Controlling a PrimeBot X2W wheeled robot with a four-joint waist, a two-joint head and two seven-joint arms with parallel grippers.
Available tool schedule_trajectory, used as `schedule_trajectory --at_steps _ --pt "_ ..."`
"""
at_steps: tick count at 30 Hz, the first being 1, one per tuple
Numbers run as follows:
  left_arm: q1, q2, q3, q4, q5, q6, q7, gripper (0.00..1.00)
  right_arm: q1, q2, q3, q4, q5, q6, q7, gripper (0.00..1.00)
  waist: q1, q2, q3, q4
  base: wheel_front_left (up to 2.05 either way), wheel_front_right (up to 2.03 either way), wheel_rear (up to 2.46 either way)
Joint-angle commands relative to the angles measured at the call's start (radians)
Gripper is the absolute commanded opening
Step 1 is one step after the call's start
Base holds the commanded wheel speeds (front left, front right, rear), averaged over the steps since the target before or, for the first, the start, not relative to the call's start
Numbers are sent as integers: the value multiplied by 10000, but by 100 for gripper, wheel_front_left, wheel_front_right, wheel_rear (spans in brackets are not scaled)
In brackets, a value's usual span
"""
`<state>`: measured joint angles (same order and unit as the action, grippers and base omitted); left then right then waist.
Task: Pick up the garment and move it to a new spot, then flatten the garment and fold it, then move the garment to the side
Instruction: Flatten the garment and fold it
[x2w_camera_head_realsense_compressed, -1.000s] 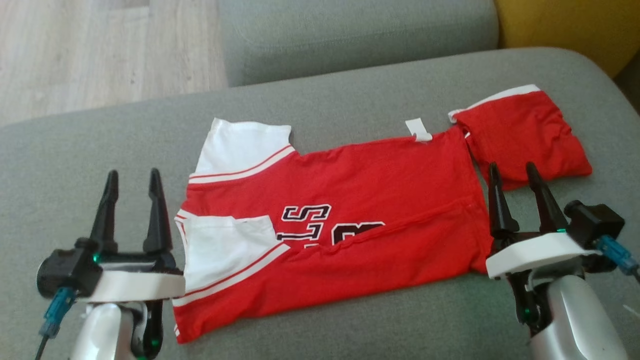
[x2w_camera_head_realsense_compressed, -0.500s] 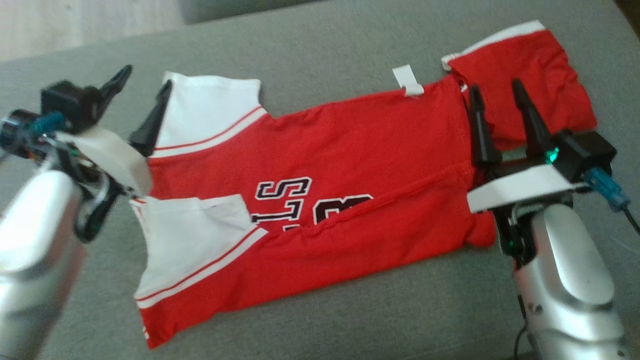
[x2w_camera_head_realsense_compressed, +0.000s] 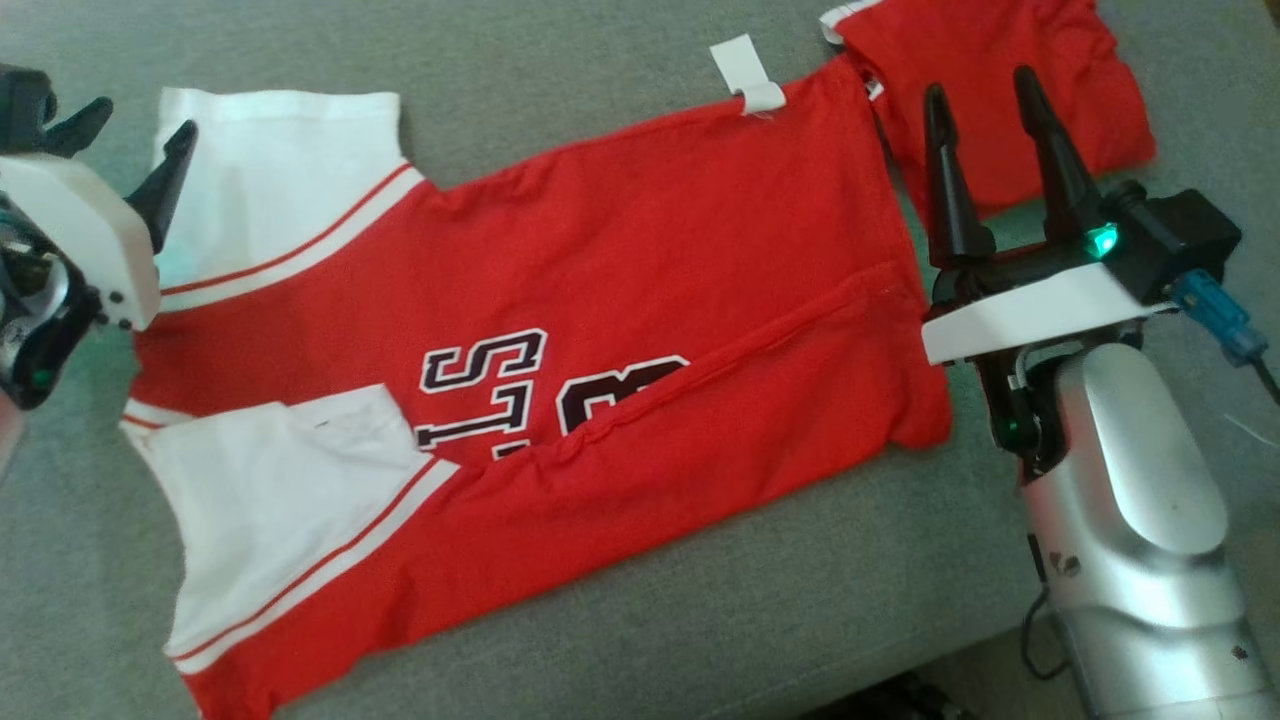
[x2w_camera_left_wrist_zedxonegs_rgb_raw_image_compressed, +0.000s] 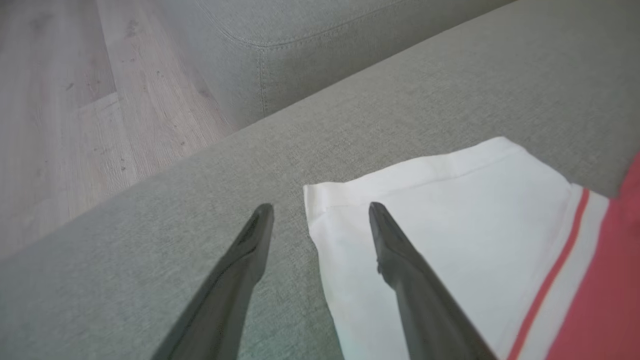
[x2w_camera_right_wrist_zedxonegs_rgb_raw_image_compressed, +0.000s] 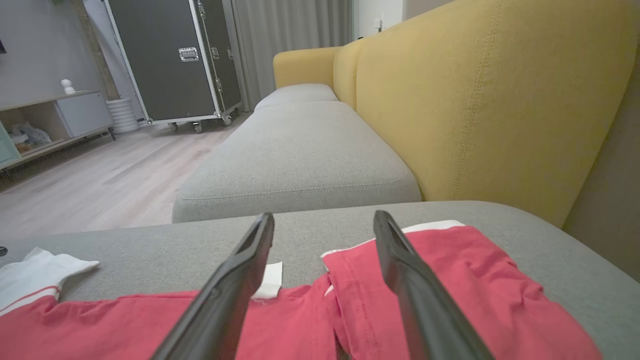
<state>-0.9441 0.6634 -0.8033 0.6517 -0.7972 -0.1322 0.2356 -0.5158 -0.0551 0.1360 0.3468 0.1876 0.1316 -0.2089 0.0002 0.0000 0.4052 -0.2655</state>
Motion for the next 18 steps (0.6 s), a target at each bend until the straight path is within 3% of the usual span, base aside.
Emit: schedule_trajectory --at_steps 1,16,17,18 --pt "-592 621 191 -19 -125 16 -39 100 -244 48 180 -379 62 -9 -93 100 -2 0 203 -168 0 0 0" --pt "-1756 794 -1548 610 -1648 16 516 100 -309 48 92 -1013 106 -9 -147 100 -2 0 894 -128 0 0 0" --pt "-1779 781 -1659 548 -1831 16 616 85 -321 49 57 -1046 71 -9 -130 100 -2 0 913 -113 0 0 0" --pt "-1798 767 -1769 451 -2009 16 676 33 -334 49 11 -1067 22 -9 -110 100 -2 0 922 -91 0 0 0"
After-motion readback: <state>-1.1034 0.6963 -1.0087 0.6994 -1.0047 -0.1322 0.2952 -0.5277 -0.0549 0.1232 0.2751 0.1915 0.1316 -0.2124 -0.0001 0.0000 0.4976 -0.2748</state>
